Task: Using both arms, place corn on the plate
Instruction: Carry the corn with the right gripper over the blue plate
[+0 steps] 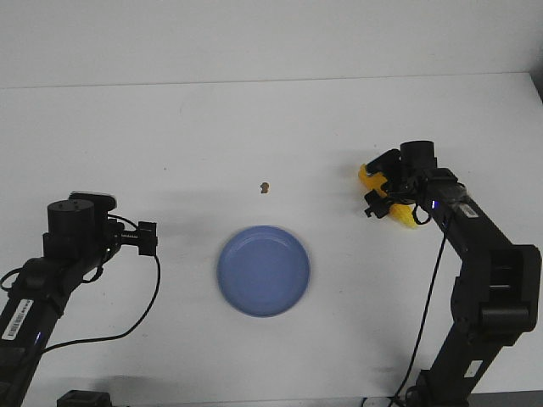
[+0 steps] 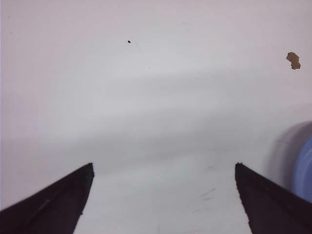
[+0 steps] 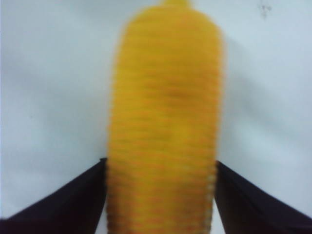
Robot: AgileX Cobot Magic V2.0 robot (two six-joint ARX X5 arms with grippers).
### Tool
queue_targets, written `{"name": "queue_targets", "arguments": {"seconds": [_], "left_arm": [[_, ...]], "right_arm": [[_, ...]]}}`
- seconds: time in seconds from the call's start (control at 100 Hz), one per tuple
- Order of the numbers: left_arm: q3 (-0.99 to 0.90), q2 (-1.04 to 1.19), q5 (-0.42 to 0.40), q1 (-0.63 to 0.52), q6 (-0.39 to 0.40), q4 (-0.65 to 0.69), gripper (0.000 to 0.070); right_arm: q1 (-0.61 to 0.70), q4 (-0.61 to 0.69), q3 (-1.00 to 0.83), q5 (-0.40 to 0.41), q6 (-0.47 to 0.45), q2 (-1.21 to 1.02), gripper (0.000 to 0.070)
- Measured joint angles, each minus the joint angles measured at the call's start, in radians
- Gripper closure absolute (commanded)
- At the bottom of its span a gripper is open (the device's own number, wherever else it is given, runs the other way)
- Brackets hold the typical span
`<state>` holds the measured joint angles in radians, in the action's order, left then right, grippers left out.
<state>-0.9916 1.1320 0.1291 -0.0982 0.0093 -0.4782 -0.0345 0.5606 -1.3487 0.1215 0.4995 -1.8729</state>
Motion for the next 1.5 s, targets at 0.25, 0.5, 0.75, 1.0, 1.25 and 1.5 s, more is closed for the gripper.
{"name": "queue_targets", "arguments": {"seconds": [0.25,0.5,0.75,1.0,1.25,1.5], "left_arm": [[0.000,0.000,0.000,0.000,0.000,-0.002,0.0114],[0.000,0.000,0.000,0.000,0.000,-0.001,0.0114],[0.000,0.000,0.000,0.000,0.000,0.000,0.0114],[0.000,0.000,0.000,0.000,0.000,0.000,0.0114],[0.000,0.000,0.000,0.000,-0.002,0.000,0.0114],[0.000,0.000,0.000,0.000,-0.005,0.000,0.0114]], "right_arm": [[0.000,0.026,-0.008,0.049,-0.031,0.002,0.0649],[0.063,0.150,-0.008,0.168,-0.116,0.140,0.0568],[0.314,0.261,-0.014,0.189,-0.218,0.242,0.0497],[0.578,0.276,-0.013,0.182,-0.256,0.241,0.0497],[0.695,0.257,-0.013,0.128,-0.297,0.201,0.0477],[0.716,0.258,-0.010,0.113,-0.332,0.126,0.0179]]}}
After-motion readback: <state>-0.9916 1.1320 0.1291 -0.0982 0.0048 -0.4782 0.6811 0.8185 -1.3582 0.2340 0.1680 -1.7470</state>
